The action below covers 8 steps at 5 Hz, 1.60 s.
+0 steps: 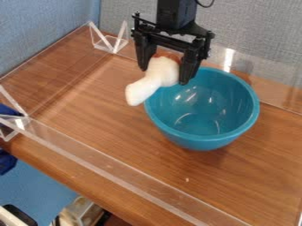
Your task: Put the mushroom in the blue bowl
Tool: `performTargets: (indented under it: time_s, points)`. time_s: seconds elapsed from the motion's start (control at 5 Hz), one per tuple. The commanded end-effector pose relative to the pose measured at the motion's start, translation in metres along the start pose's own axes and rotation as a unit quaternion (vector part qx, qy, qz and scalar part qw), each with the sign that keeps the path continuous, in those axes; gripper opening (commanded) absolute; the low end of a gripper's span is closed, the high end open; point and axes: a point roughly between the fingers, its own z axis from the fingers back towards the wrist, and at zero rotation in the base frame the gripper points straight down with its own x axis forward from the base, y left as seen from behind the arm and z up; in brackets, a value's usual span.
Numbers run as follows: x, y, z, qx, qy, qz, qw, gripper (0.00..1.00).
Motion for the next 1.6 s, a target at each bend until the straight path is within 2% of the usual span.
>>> performTargets:
  time_s: [0.0, 0.4, 0.8, 1.0, 1.4]
  points:
    - [0.006, -0.003, -0.006, 0.002, 0.000, -0.005, 1.0000, 0.00]
    - [0.036, -0.010, -0.043, 0.004, 0.023, -0.010, 0.9997, 0.00]
    - [0.049, -0.016, -0.080, 0.007, 0.052, -0.018, 0.9985, 0.00]
    - [0.048, -0.030, -0.093, 0.011, 0.060, -0.041, 0.9973, 0.00]
    - [0.066, -0.046, -0.108, 0.015, 0.074, -0.065, 0.9950, 0.00]
